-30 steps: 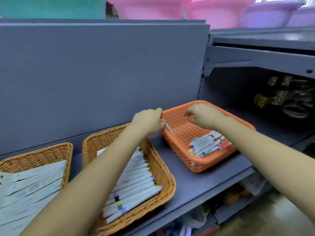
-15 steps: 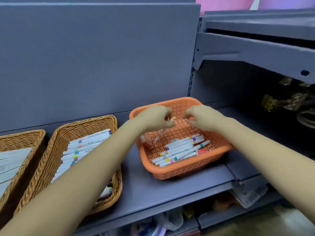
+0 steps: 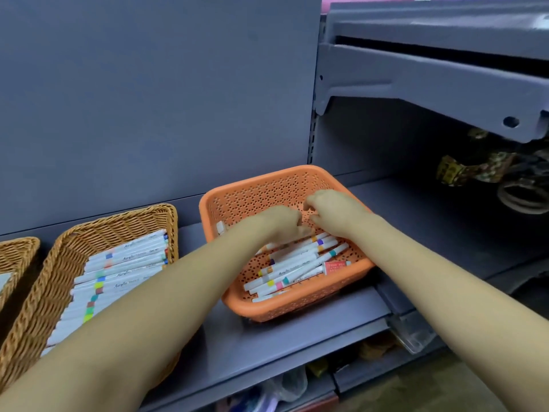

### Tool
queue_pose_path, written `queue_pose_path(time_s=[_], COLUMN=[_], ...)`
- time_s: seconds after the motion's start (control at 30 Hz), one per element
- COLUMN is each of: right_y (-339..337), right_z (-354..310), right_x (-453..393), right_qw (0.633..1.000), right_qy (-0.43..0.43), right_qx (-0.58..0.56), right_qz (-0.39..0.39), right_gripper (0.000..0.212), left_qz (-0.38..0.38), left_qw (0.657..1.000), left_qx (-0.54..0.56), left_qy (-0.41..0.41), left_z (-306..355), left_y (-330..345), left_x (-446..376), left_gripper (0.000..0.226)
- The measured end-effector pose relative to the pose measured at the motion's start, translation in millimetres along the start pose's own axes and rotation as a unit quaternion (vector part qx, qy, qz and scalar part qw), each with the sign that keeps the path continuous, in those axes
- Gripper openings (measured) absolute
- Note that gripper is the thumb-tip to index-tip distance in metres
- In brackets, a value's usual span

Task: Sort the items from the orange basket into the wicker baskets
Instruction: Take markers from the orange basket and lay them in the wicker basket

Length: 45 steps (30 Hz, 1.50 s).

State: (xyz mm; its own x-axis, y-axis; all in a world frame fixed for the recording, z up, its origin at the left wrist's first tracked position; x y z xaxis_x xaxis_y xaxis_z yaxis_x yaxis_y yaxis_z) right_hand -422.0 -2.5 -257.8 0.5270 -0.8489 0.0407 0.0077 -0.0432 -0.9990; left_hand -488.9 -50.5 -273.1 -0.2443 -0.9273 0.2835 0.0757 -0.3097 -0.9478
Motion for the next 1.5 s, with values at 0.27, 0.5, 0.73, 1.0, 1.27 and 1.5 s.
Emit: queue_pose_path(time_s=[0.27, 0.5, 0.73, 1.0, 1.27, 1.5], right_y=[4, 4, -3, -39, -76, -62], right_z=[-3, -2, -1, 12, 34, 7], right_x=[-1, 1, 5, 13, 17, 20], right_qw=[1.000, 1.000, 1.000, 0.982, 0.948, 0.970], right_qy=[-0.003, 0.004, 0.009, 0.023, 0.031, -0.001], right_qx=[0.012, 0.023, -0.017, -0.146, -0.254, -0.196], right_qz=[-0.007, 0.000, 0.013, 0.116, 0.188, 0.145], right_gripper=[0.033, 0.033, 0.034, 0.028, 0.026, 0.028], left_qz=[-0.117, -0.165, -0.127, 0.011, 0.148, 0.200], left_qw=[0.993, 0.983, 0.987, 0.996, 0.987, 0.966], left_qx=[0.020, 0.086, 0.095, 0.089, -0.056, -0.147], left_qy=[-0.003, -0.001, -0.014, 0.012, -0.007, -0.076], left_z=[4, 6, -1, 1, 0, -20], left_y=[24, 38, 30, -7, -56, -69], left_x=[-1, -2, 4, 8, 26, 73], left_gripper=[0.060, 0.033, 0.050, 0.010, 0.009, 0.011])
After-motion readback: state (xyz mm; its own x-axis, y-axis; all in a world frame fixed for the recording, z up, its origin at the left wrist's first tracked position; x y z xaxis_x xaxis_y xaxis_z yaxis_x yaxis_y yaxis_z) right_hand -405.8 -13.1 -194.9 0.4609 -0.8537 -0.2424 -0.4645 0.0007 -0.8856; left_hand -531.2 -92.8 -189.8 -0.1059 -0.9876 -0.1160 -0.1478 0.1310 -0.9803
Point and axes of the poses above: each hand's wrist, its own x-axis away from the middle knuckle, its own y-axis out of the palm, z = x × y, the point moved 7 cm from there along -x, towards the middle knuckle, and after that the axes turned 13 degrees about y, right-handed, at the moved point
